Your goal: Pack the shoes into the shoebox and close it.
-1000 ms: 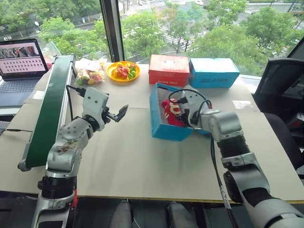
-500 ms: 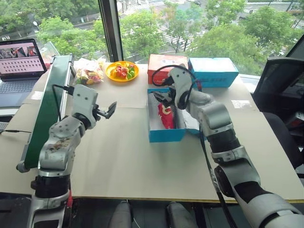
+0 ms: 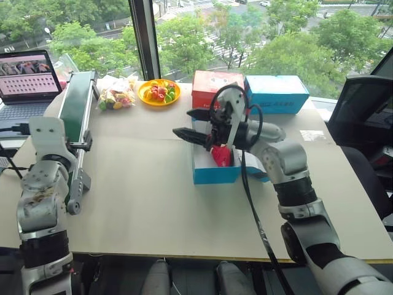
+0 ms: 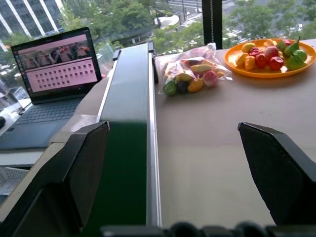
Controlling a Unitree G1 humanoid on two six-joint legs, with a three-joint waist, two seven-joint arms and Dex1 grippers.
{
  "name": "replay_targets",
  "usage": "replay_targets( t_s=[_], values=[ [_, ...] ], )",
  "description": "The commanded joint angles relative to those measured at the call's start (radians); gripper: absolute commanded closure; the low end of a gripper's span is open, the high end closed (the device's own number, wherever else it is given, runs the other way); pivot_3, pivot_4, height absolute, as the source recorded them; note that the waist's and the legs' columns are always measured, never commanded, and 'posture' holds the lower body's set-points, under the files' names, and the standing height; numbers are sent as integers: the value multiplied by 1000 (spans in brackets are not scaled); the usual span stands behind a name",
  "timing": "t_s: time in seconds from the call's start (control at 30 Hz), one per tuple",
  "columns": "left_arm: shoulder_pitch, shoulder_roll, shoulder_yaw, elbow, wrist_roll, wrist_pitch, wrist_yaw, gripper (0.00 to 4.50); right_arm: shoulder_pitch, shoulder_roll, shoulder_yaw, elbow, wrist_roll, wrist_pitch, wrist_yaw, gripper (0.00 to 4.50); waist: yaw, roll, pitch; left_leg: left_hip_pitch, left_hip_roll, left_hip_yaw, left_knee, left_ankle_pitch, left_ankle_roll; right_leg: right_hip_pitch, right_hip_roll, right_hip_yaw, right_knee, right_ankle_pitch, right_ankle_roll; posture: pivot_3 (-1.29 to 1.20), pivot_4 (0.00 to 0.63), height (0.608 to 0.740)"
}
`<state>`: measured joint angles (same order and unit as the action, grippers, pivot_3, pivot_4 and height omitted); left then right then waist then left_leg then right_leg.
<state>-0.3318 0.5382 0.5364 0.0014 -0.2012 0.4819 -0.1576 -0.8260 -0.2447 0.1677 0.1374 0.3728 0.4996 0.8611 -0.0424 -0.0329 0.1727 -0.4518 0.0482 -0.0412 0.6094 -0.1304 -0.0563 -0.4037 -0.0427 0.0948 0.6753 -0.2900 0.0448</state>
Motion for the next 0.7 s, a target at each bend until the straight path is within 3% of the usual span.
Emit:
replay_targets(
  t_s=[0.03, 0.5, 0.7],
  values=[
    [-9, 4, 22, 48, -19, -60, -3, 0, 15, 6, 6, -1, -42, -73, -17, 15, 1, 0, 0, 0, 0, 0, 0, 0, 0, 0, 0, 0, 0, 0, 0, 0, 150, 739],
    [-203, 37, -73, 339, 53, -136, 70, 0, 17, 82, 38, 99, -145, -197, -66, 15, 0, -1, -1, 1, 0, 0, 0, 0, -1, 0, 0, 0, 2, 0, 0, 0, 150, 739],
    [-220, 56, -81, 412, 46, -201, 50, 0, 24, 105, 38, 123, -169, -240, -80, 15, -4, -1, -1, 1, 0, 0, -1, 0, -1, -1, 0, 0, 2, 0, 0, 0, 150, 739]
  ],
)
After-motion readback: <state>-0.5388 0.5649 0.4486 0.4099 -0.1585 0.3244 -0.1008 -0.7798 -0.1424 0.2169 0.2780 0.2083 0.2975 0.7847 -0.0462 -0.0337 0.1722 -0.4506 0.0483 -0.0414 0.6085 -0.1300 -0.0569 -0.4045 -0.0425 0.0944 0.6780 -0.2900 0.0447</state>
